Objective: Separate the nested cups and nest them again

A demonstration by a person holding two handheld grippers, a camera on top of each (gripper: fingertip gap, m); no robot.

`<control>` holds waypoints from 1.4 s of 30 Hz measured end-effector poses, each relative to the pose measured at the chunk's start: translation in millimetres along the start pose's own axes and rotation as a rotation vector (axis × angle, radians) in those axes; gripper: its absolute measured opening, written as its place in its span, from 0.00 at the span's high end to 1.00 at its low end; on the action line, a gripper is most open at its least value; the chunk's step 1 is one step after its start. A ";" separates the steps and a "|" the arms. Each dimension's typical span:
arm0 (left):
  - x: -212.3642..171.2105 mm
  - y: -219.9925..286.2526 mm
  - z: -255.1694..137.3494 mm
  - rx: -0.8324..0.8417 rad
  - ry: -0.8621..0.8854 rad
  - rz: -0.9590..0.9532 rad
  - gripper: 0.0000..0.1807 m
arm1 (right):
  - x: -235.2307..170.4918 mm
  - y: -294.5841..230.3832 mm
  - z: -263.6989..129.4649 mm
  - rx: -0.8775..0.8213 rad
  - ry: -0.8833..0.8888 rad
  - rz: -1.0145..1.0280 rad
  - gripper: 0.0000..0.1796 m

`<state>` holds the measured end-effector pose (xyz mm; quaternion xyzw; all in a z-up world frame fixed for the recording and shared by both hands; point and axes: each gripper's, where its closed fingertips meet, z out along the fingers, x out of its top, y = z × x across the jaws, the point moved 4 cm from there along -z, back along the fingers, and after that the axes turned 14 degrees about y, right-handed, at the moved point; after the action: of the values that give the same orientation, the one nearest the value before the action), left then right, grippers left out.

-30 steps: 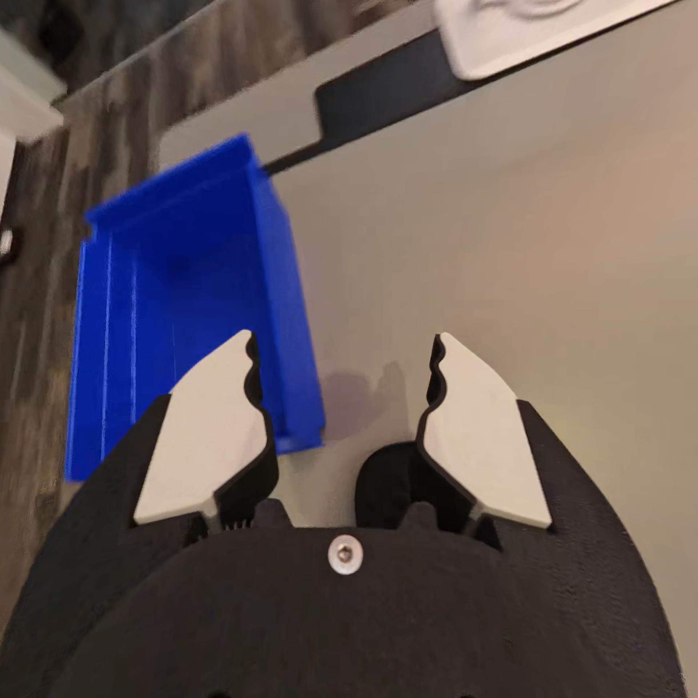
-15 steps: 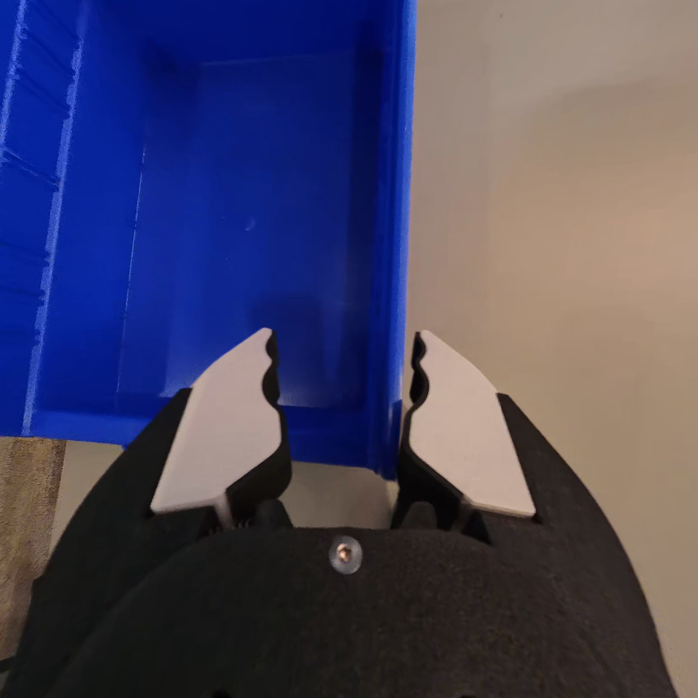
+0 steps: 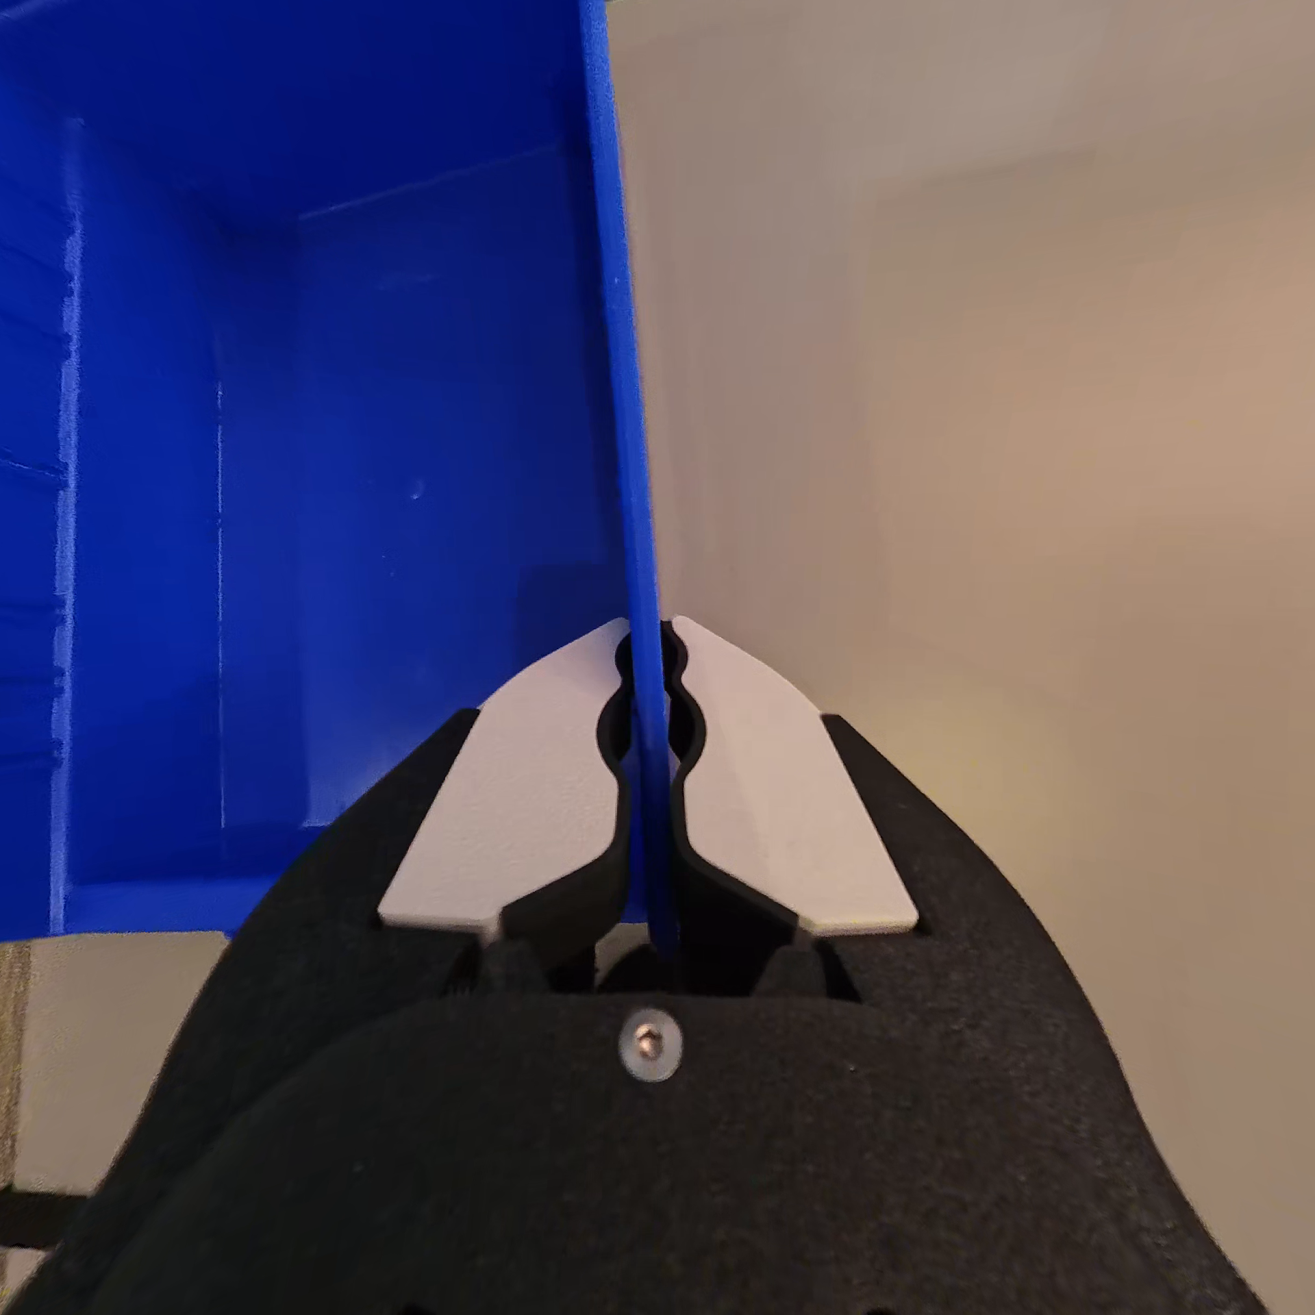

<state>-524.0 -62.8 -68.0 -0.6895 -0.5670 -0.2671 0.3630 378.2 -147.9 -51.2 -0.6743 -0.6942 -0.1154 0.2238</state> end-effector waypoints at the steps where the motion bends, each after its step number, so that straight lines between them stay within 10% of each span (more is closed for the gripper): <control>1: 1.8 9.9 -0.7 -0.006 0.002 0.009 0.98 | 0.0 -0.3 0.0 -0.009 0.000 0.005 0.98; 42: 23.4 307.8 -58.9 -0.238 0.147 0.316 0.90 | 41.0 -97.6 37.3 -0.024 0.063 0.106 0.98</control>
<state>-216.1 -125.2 -75.5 -0.7866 -0.3883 -0.3216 0.3565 276.4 -100.7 -50.9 -0.7088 -0.6487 -0.1328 0.2432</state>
